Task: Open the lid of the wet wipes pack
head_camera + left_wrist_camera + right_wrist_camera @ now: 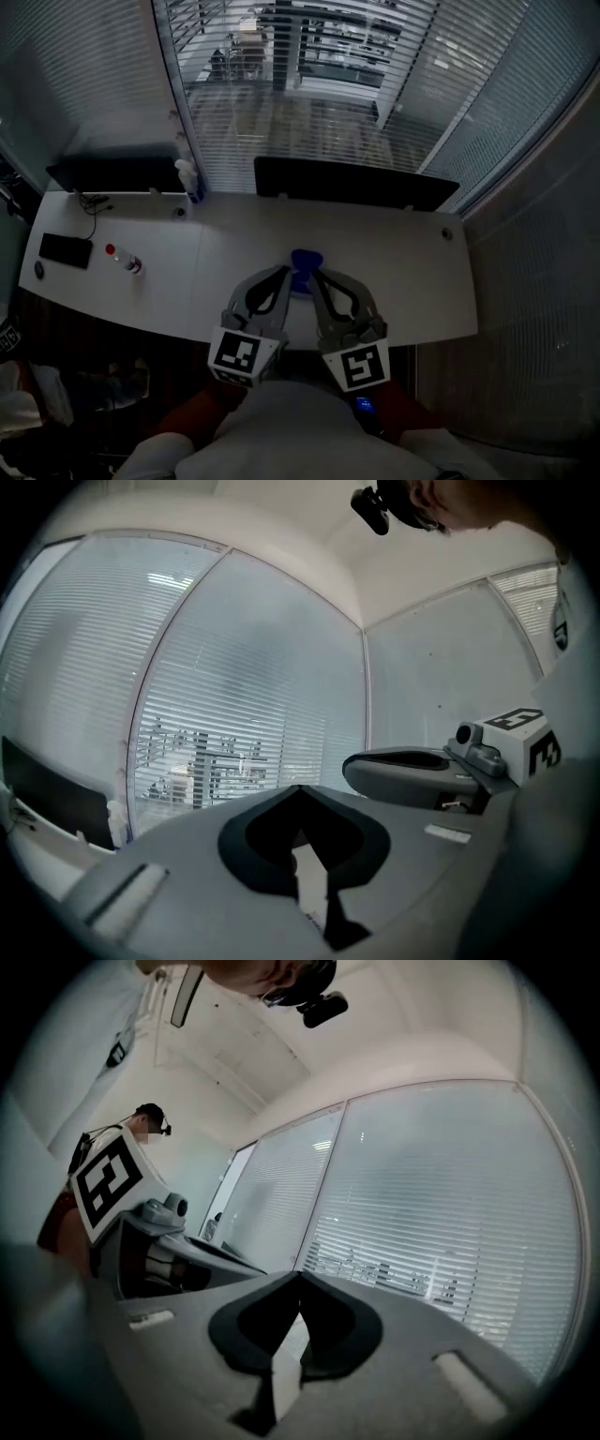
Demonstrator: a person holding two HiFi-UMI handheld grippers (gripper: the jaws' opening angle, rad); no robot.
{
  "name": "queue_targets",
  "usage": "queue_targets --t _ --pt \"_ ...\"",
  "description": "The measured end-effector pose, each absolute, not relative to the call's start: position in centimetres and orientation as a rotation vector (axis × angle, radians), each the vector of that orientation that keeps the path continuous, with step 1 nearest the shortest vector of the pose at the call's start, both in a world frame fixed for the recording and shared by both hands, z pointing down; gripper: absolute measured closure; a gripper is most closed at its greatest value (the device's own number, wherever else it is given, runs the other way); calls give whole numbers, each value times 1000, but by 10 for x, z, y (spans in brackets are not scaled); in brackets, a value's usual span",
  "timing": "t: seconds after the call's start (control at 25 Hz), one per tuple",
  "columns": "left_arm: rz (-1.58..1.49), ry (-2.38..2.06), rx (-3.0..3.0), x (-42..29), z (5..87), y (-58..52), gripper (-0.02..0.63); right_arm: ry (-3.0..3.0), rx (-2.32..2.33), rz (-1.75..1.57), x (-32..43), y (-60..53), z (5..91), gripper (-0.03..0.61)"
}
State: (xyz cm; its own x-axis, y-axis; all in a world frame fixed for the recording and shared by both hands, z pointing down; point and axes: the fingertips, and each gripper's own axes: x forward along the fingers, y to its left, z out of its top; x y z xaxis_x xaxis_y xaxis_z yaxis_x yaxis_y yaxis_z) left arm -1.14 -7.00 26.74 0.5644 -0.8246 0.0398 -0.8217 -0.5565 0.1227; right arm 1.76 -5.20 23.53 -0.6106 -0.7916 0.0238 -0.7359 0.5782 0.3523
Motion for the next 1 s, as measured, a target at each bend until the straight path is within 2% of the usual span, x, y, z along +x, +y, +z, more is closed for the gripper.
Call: queue_targets --t 0.32,1.0 --pt "-109 -1366 2726 -10 234 -39 611 -2825 1382 -382 21 -21 191 577" --pt "-87 -1315 2731 2 232 -24 611 -2836 1398 -154 44 -5 210 578"
